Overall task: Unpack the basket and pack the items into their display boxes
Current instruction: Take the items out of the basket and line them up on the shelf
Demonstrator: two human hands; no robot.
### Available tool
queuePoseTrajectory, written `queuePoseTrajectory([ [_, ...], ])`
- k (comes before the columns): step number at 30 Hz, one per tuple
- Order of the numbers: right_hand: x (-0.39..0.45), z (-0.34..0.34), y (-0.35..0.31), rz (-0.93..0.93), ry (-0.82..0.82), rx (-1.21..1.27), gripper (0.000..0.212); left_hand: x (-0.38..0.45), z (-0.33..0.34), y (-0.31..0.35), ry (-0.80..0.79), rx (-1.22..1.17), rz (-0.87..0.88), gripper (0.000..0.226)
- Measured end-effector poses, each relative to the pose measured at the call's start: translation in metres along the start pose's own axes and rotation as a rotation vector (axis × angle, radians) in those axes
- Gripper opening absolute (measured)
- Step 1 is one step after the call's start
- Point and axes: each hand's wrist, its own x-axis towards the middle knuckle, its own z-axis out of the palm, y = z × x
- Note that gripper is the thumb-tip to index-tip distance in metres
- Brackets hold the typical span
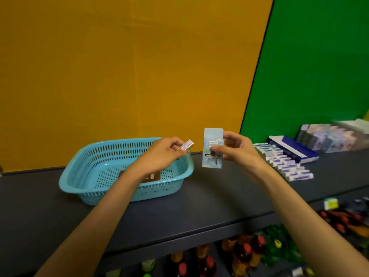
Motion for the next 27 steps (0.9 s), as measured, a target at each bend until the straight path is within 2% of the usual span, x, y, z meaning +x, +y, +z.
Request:
queuePoseTrajectory([
  [7,-0.052,-0.102,0.013,0.041,0.066,-0.012,0.033,0.029,0.088,0.048,-0.072,0.130,0.171,0.018],
  [14,-0.100,-0.220,0.027,0.059,0.099,-0.016,0.031,0.044,0.193,0.104,-0.090,0.228,0.216,0.018],
  [21,-0.138,-0.333,0.051,0.069,0.103,-0.008,0.033,0.069,0.287,0.148,-0.059,0.280,0.198,0.018],
  [27,-0.142,-0.397,0.069,0.083,0.089,0.008,0.035,0.096,0.336,0.166,0.014,0.399,0.146,0.022],
])
